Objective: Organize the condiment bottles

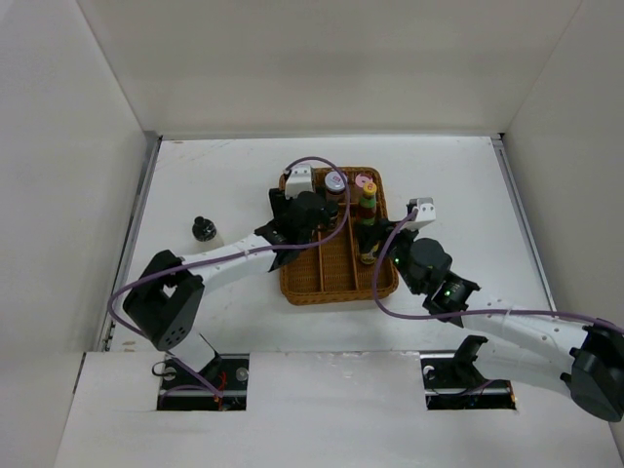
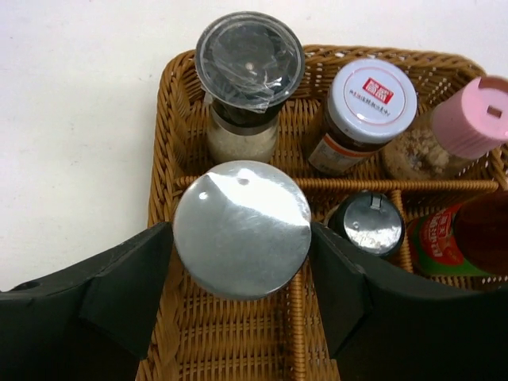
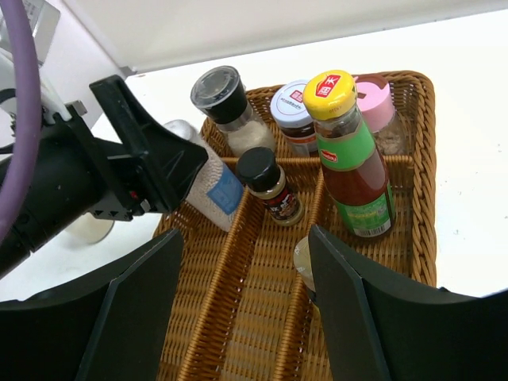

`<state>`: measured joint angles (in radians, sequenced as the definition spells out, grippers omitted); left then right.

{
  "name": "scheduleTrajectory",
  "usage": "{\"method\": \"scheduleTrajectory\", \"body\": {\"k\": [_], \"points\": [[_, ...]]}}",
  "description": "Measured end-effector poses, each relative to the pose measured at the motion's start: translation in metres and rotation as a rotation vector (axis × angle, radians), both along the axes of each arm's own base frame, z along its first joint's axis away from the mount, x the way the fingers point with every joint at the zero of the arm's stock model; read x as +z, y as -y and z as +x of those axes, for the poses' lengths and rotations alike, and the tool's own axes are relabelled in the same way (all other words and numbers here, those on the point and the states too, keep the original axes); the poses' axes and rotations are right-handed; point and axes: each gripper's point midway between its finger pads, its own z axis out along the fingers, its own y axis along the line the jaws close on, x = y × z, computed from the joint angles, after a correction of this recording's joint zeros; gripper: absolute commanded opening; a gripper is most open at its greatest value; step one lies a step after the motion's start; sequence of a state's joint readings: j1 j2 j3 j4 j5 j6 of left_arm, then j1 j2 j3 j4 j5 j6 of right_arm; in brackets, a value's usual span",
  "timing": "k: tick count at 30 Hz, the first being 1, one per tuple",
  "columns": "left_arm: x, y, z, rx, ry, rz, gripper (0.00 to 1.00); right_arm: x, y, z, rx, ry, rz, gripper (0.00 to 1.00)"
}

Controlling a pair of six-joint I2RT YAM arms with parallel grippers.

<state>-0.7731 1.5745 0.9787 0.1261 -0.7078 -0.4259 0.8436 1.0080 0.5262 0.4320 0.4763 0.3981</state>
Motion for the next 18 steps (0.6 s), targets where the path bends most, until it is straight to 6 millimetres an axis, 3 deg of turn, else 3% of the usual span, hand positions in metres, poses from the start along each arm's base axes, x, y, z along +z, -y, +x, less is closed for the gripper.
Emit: {"method": "scheduleTrajectory", "body": {"k": [2,5,9,14,16,18], "points": [[0.004,0.000,0.001,0.008,0.012,-0.008,0.83,0.000,0.000,0.000,0.000,0.000,0.000,0.71],[0.015,-0.004,-0.003,0.012,0.035,-0.025,0.87,0.000,0.000,0.000,0.000,0.000,0.000,0.71],[0.055,-0.015,-0.015,0.016,0.107,-0.086,0.86,0.000,0.000,0.000,0.000,0.000,0.000,0.71],[0.114,-0.072,-0.038,0.121,0.212,-0.168,0.77,0.000,0.000,0.000,0.000,-0.001,0.001,0.72],[0.121,-0.101,-0.046,0.192,0.224,-0.182,0.75,-0.001,0.000,0.000,0.000,-0.002,0.000,0.72],[0.112,-0.131,-0.055,0.267,0.207,-0.175,0.70,-0.001,0.000,0.000,0.000,-0.003,0.000,0.73]]}}
